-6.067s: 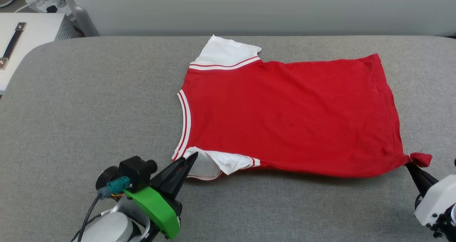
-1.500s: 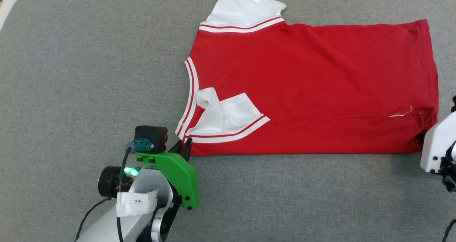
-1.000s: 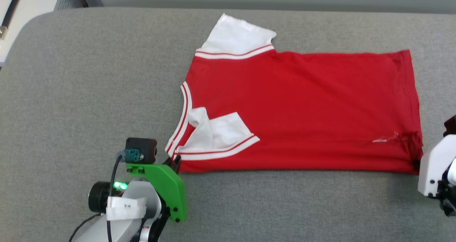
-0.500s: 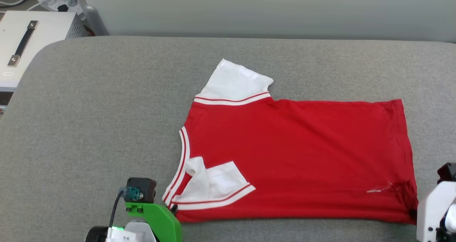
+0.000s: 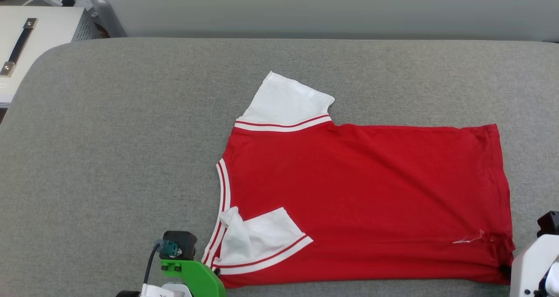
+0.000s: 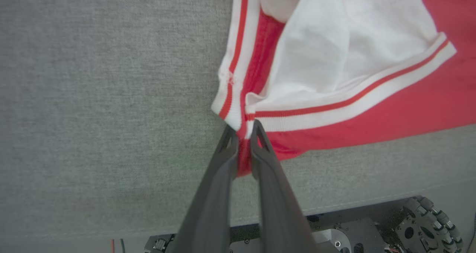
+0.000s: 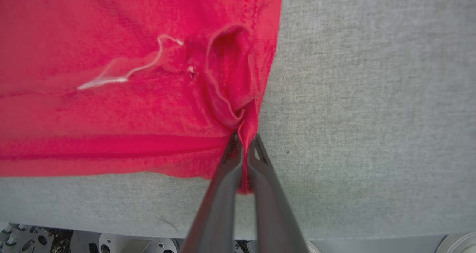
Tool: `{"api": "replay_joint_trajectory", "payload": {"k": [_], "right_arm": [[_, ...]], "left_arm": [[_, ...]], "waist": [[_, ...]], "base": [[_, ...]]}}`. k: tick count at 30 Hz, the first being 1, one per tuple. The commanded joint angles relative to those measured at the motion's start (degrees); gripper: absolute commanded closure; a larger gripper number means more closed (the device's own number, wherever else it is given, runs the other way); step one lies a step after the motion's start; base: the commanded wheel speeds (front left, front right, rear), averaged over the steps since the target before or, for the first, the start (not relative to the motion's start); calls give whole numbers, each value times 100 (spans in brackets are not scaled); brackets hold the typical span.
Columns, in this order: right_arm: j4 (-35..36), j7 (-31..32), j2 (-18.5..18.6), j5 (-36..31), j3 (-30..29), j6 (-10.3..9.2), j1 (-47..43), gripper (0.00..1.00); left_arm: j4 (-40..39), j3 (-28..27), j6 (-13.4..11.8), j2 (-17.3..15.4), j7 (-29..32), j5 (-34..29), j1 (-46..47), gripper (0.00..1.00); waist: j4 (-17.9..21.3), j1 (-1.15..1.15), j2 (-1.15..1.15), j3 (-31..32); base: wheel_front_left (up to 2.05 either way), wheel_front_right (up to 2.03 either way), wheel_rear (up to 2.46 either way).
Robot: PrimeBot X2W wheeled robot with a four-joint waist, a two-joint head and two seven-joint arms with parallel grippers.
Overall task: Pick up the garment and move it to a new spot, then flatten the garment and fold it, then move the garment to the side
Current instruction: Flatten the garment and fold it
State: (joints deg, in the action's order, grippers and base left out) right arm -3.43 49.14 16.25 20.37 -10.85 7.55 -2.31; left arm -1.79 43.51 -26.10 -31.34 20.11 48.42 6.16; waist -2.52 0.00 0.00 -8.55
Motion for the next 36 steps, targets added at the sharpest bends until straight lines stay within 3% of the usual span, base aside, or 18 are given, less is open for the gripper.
{"api": "replay_joint_trajectory", "payload": {"k": [1,11,12,13,14,15,20,29,36], "right_arm": [[-97,-41,-13,-32,17,-6,-34,100],[-355,-217,-19,-8,130,-6,49,100],[-364,-245,-19,0,140,-6,52,83],[-367,-284,-19,12,152,-6,55,0],[-370,-307,-25,18,147,-6,60,0],[-369,-321,-30,25,148,-6,66,0],[-198,-405,-23,81,146,-6,72,0],[783,-808,-81,131,-33,-6,136,0],[1305,-901,-286,207,26,-6,185,0]], "left_arm": [[110,-5,50,29,-45,7,96,100],[495,6,175,161,-152,40,189,100],[515,4,177,165,-163,40,190,100],[531,3,170,159,-189,21,193,71],[538,0,159,152,-221,-3,195,10],[542,-18,140,151,-257,-13,192,0],[458,-76,55,86,-333,-44,161,0],[-340,-381,-189,-161,-702,-244,234,0],[-730,-518,-127,-137,-740,-161,413,0]], "waist": [[14,0,0,-28],[25,0,0,2],[23,0,0,20],[21,0,0,44],[20,0,0,67],[19,0,0,98],[11,0,0,254],[58,0,0,371],[239,0,0,246]], "base": [[0,0,0],[0,0,0],[0,0,0],[0,0,0],[0,0,0],[0,0,0],[0,0,0],[0,0,0],[0,0,0]]}}
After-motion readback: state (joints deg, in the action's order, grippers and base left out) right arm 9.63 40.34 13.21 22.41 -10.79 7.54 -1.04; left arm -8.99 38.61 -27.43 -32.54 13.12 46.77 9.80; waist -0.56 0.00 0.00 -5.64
